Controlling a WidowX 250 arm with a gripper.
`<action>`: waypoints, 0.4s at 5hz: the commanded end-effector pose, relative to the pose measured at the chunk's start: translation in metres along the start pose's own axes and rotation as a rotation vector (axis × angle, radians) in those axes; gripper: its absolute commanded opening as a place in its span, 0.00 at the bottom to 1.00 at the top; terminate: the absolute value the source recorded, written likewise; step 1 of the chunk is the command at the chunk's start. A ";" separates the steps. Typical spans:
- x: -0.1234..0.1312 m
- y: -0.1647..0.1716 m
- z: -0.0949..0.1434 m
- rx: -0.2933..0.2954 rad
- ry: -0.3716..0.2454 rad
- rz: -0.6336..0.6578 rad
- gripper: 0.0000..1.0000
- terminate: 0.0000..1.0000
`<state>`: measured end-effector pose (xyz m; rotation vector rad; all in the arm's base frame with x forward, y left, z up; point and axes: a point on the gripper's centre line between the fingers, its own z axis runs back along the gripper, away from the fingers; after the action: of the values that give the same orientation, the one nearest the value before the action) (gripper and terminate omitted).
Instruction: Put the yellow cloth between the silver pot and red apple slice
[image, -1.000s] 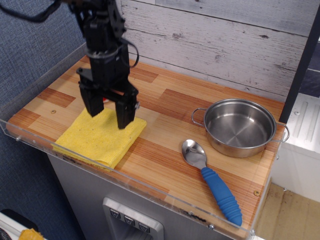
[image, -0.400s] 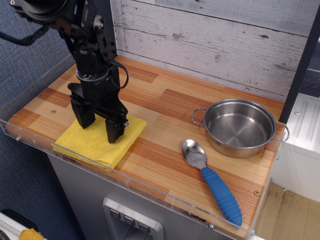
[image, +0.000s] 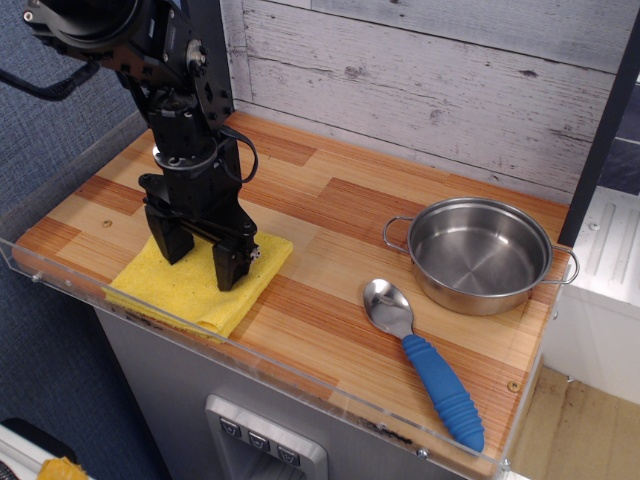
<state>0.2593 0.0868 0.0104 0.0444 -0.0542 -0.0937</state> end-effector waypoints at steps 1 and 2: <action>0.015 -0.012 0.011 -0.034 -0.026 -0.030 1.00 0.00; 0.021 -0.019 0.013 -0.057 -0.019 -0.040 1.00 0.00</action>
<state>0.2723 0.0620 0.0151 -0.0260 -0.0445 -0.1265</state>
